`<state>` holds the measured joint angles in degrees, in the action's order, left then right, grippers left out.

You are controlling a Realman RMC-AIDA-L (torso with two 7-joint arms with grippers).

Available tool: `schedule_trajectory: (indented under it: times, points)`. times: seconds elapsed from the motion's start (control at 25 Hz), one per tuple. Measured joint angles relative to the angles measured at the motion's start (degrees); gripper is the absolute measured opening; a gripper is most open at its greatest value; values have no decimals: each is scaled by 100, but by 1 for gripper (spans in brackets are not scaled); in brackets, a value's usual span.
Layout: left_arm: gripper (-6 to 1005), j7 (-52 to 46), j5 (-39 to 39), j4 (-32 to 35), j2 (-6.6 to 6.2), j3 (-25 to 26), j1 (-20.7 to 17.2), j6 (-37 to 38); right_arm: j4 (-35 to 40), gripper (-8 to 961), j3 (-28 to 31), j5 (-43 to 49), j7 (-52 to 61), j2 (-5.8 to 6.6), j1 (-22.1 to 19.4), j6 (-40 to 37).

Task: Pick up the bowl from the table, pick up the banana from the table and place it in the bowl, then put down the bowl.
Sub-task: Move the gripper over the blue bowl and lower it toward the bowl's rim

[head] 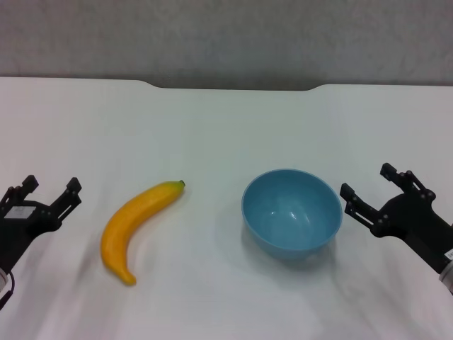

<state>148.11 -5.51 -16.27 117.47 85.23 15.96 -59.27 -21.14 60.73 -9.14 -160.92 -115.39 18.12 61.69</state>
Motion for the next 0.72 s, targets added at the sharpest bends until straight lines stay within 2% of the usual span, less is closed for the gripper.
schedule_trajectory:
  times: [0.32,0.44,0.56,0.6,0.64,0.68,0.72]
  points:
    - [895,-133,-65,-180,-34,-44,-71,42,-47,889,-11,0,160,-11,86,-36]
    - [891,-696,-412,-504,-90,-56,-183,169,-240,889,-44,19,417,22,77,-196]
    - [886,-1471,-1071,-1291,-184,-7,-428,766,-573,888,-46,65,604,65,1,-514]
    - [884,-1975,-1707,-2084,-229,23,-639,1508,-707,888,-47,105,649,79,-27,-672]
    - [883,-1975,-1707,-2084,-229,23,-639,1508,-830,888,-48,164,707,99,-45,-809]
    - [881,-2287,-2141,-2596,-236,25,-788,1979,-1033,888,-43,295,840,140,-71,-1056]
    - [880,-2626,-2597,-3074,-238,27,-926,2423,-1747,888,-13,753,1319,305,-147,-1835]
